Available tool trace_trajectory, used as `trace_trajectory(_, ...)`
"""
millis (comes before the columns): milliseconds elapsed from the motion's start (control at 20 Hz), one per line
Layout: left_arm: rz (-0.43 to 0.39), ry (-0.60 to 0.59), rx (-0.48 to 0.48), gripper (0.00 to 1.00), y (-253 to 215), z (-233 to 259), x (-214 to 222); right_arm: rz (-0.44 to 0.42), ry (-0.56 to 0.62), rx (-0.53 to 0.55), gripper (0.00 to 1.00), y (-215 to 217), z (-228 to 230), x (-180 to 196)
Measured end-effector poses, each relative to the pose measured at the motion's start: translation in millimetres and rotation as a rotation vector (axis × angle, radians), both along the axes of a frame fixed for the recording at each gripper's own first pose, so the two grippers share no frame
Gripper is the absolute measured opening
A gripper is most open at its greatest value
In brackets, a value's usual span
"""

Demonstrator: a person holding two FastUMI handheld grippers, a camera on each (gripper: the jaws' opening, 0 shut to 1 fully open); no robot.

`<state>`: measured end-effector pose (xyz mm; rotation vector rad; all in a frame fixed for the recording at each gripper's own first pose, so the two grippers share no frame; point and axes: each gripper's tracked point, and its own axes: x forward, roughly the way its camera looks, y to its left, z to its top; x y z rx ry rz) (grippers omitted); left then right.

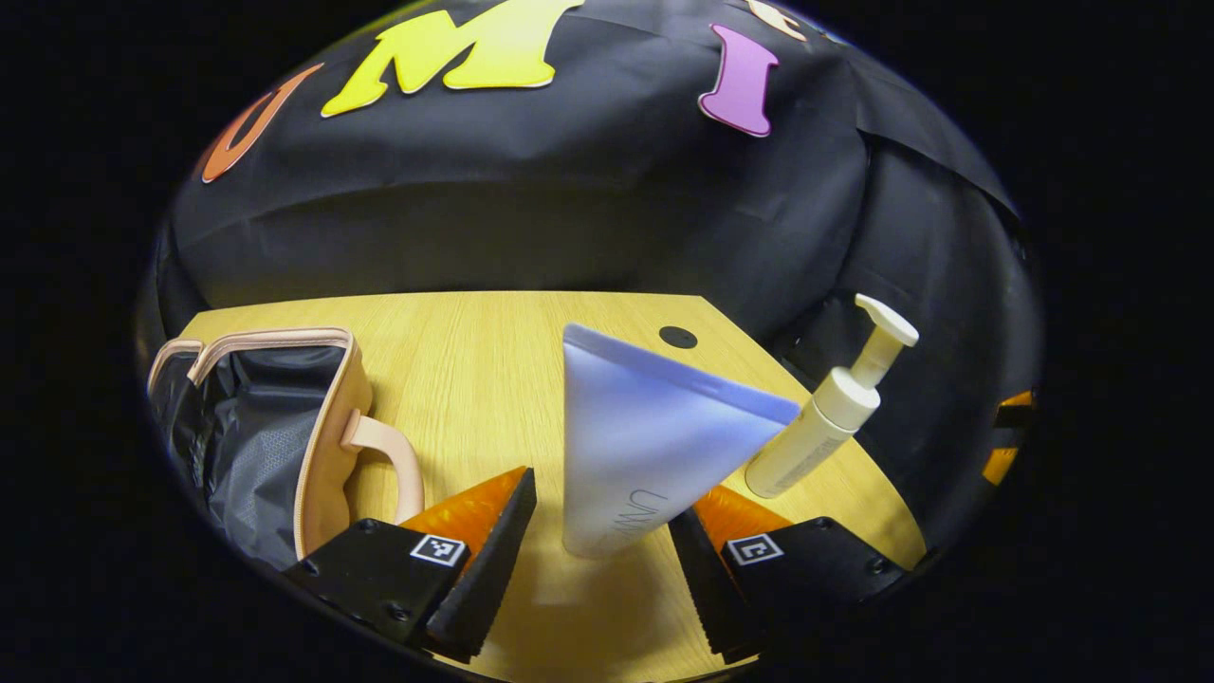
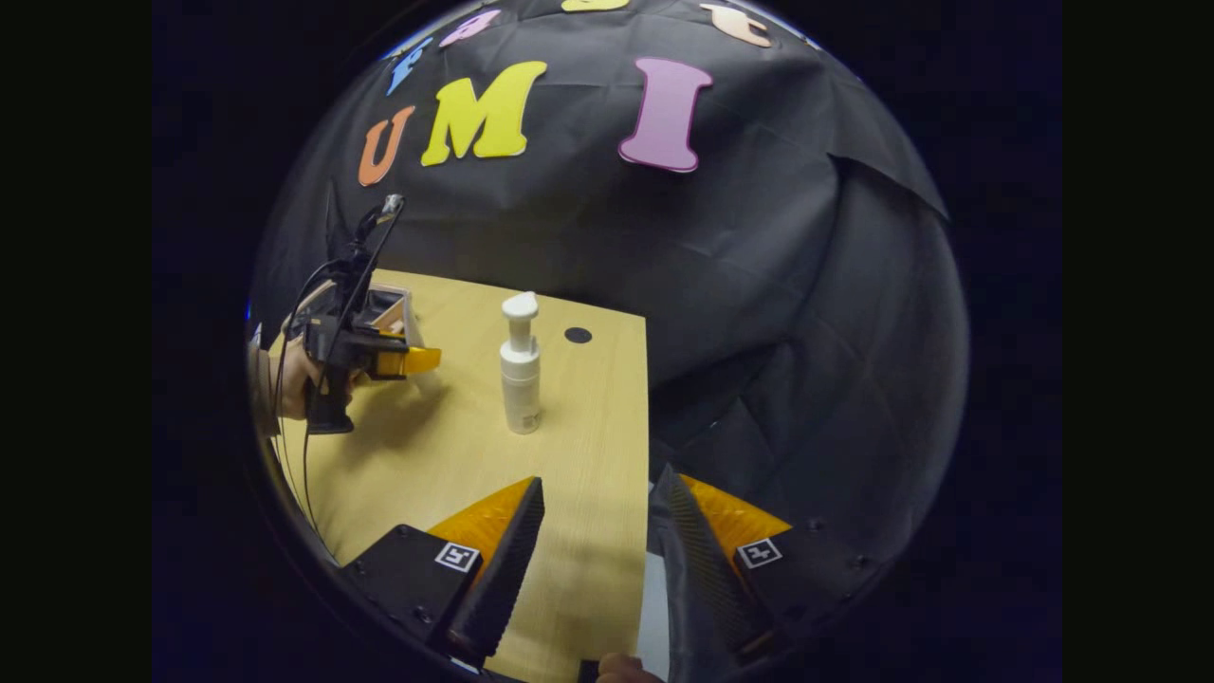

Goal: First open the suitcase, pack the skin care products into it, and then close the suitcase.

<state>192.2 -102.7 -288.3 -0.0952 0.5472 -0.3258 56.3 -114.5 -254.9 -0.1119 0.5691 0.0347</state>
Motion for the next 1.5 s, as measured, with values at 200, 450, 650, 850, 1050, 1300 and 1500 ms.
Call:
trace_trajectory(200, -0.026, 0.005, 0.019, 0.68, -2.5, -2.9, 0.6, 0.011, 0.006, 0.005, 0.8, 6.1, -4.1, -2.7)
trace_trajectory(450, -0.105, -0.01, 0.007, 0.55, -14.6, 23.7, -25.6, 0.064, -0.018, 0.036, 0.8, 30.0, 1.4, 13.9)
trace_trajectory(650, -0.154, -0.036, 0.046, 0.54, -18.0, 55.8, -66.1, 0.079, -0.046, 0.121, 0.8, 57.9, 9.1, 44.9)
trace_trajectory(850, -0.184, -0.04, 0.058, 0.51, -9.5, 81.5, -119.6, 0.127, -0.081, 0.133, 0.8, 88.0, 10.7, 85.6)
trace_trajectory(1050, -0.115, -0.029, 0.067, 0.55, 19.3, 91.8, -169.9, 0.127, -0.073, 0.128, 0.8, 103.5, -4.1, 125.8)
trace_trajectory(1300, -0.003, -0.006, 0.134, 0.49, 64.9, 96.8, -215.0, 0.107, -0.024, 0.119, 0.8, 113.8, -36.4, 151.8)
trace_trajectory(1500, 0.071, 0.006, 0.151, 0.48, 97.6, 108.4, -236.9, 0.066, -0.014, 0.118, 0.72, 113.6, -48.4, 165.2)
